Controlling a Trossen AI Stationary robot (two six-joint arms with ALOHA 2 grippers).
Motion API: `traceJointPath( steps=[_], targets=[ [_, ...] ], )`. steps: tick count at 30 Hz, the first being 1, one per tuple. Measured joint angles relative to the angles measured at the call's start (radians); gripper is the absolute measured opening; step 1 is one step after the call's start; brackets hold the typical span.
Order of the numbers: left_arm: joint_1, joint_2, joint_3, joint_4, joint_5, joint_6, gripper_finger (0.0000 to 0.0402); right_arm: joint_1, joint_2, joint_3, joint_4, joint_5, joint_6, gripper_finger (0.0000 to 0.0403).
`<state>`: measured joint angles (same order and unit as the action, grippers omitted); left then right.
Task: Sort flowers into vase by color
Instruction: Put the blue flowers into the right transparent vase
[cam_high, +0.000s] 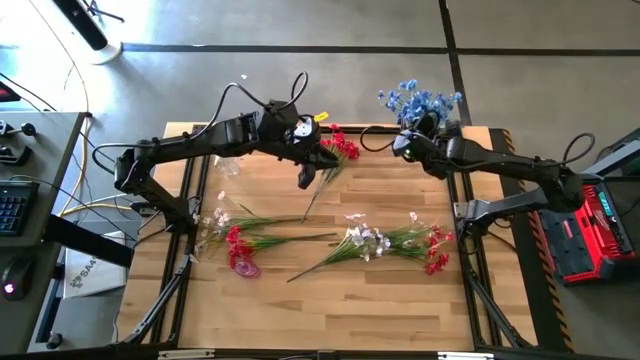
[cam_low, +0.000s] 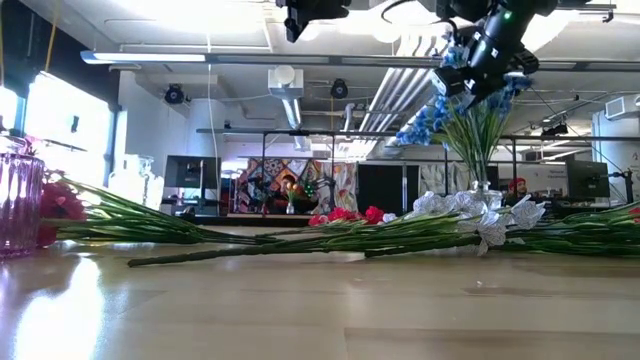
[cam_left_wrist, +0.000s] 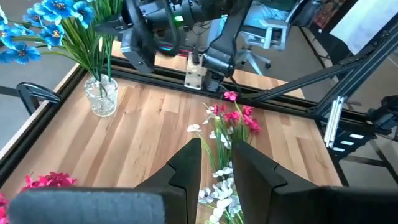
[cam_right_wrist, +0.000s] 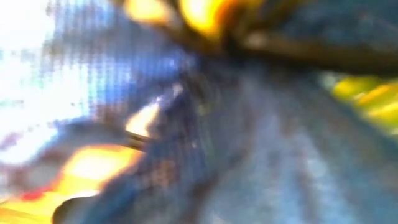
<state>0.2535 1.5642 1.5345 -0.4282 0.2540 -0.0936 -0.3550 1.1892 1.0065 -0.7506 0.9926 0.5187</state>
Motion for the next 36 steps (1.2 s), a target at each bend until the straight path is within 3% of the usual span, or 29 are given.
traceJointPath(
  steps=[9, 15, 26, 36],
  targets=[
    [0.0, 0.0, 0.0, -0.001, -0.018, 0.0, 0.0076, -0.013, 0.0, 0.0, 0.059, 0.022, -0.07, 0.0],
    [0.0, 0.0, 0.0, -0.002, -0.055, 0.001, 0.0076, -0.062, 0.0, -0.026, 0.086, 0.041, -0.019, 0.0],
    [0.001, 0.0, 0.0, -0.003, -0.062, -0.003, 0.0076, -0.12, 0.0, -0.158, 0.153, -0.051, 0.145, 0.0001],
    [-0.005, 0.03, 0.0, -0.029, -0.088, -0.01, 0.0076, -0.184, 0.0, -0.233, 0.157, -0.149, 0.218, 0.006]
  ],
)
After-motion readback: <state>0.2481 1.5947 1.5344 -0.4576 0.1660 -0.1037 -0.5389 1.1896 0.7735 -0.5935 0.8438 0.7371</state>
